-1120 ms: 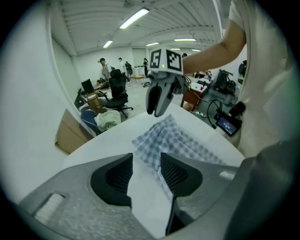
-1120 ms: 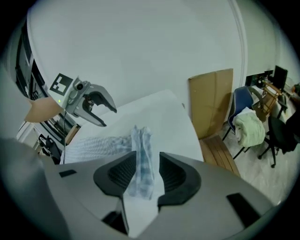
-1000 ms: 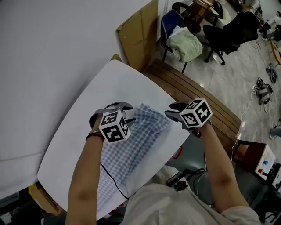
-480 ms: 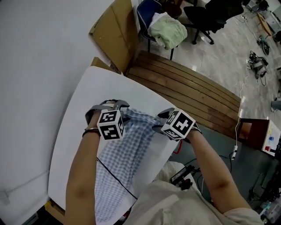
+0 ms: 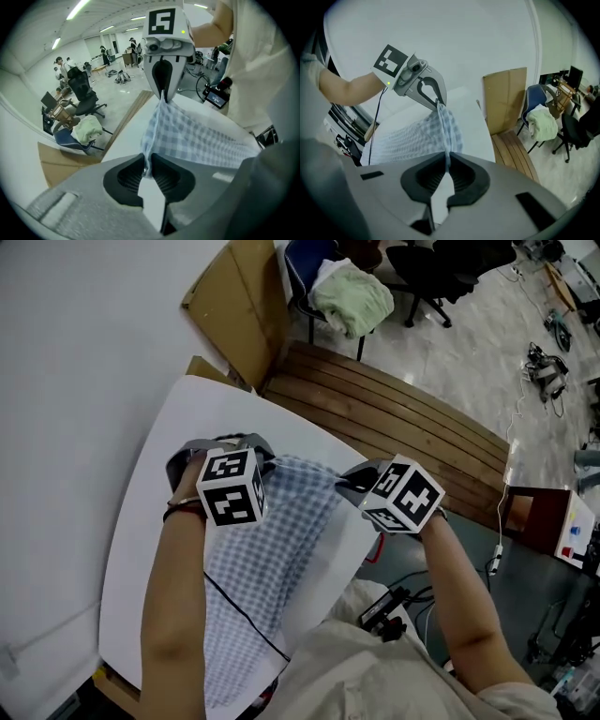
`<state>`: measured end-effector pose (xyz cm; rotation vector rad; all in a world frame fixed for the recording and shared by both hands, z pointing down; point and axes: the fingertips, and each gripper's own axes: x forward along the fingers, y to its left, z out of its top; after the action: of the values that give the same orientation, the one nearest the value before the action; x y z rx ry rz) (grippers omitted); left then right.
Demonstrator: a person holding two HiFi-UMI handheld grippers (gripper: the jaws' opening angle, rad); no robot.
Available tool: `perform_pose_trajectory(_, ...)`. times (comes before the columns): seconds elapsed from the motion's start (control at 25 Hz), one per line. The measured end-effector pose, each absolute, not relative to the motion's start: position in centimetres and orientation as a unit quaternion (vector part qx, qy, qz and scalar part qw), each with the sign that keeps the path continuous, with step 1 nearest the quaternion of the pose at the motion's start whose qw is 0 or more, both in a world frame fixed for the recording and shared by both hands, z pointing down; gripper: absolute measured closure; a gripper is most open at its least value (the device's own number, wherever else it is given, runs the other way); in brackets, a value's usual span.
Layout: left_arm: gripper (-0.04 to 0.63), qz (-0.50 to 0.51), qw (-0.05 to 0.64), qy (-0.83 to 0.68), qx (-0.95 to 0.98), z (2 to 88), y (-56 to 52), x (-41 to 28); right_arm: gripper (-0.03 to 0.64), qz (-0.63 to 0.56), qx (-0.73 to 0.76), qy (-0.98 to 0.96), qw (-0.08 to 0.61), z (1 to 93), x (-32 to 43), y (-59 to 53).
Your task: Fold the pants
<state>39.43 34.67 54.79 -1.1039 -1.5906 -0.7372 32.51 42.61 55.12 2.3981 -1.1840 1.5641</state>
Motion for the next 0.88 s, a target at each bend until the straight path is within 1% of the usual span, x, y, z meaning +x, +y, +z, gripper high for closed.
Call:
perform_pose_trajectory(0.12, 0.540, -0.297, 0.520, -0.637, -0.486, 52.4, 37.5, 42.0, 0.584, 0.489, 0.797, -0.354, -0.006, 53.8, 34.2, 44.9)
perform_pose_trajectory(0.16, 0.523, -0.294, 0.524, -0.622, -0.503, 52.3, 38.3, 43.0, 0.583, 0.486, 0.806, -0.337, -0.010, 54.2, 34.9, 45.7)
perform_pose_trajectory(0.2, 0.472, -0.292, 0.528, -0.603, -0.522, 52.6, 38.8, 44.1, 0.575, 0.486, 0.814, -0.318, -0.011, 54.9, 35.5, 46.5)
perform_pose_trajectory(0.24, 0.425, -0.291, 0.532, -0.582, -0.542, 53.0, 38.8, 45.1, 0.517, 0.489, 0.819, -0.300, -0.009, 55.8, 35.9, 47.2)
perform_pose_trajectory(0.28, 0.413, -0.293, 0.532, -0.563, -0.561, 53.4, 38.5, 45.9, 0.466, 0.493, 0.822, -0.284, -0.005, 56.6, 36.1, 47.9)
perform_pose_trajectory(0.32, 0.413, -0.297, 0.527, -0.548, -0.577, 53.5, 38.1, 46.4, 0.451, 0.496, 0.825, -0.271, 0.000, 57.2, 36.2, 48.5)
perform_pose_trajectory(0.48, 0.413, -0.338, 0.455, -0.524, -0.636, 53.0, 35.7, 47.5, 0.451, 0.492, 0.834, -0.251, -0.006, 57.2, 36.1, 49.5)
perform_pose_trajectory(0.6, 0.413, -0.354, 0.407, -0.511, -0.669, 52.9, 34.1, 48.0, 0.457, 0.472, 0.839, -0.270, -0.003, 56.8, 36.6, 47.8)
perform_pose_trajectory(0.72, 0.413, -0.365, 0.367, -0.508, -0.688, 53.0, 33.0, 46.4, 0.465, 0.456, 0.833, -0.312, 0.026, 56.3, 36.5, 45.1)
perform_pose_trajectory(0.88, 0.414, -0.390, 0.325, -0.503, -0.700, 53.4, 31.0, 42.2, 0.506, 0.445, 0.808, -0.377, 0.084, 55.4, 35.7, 40.8)
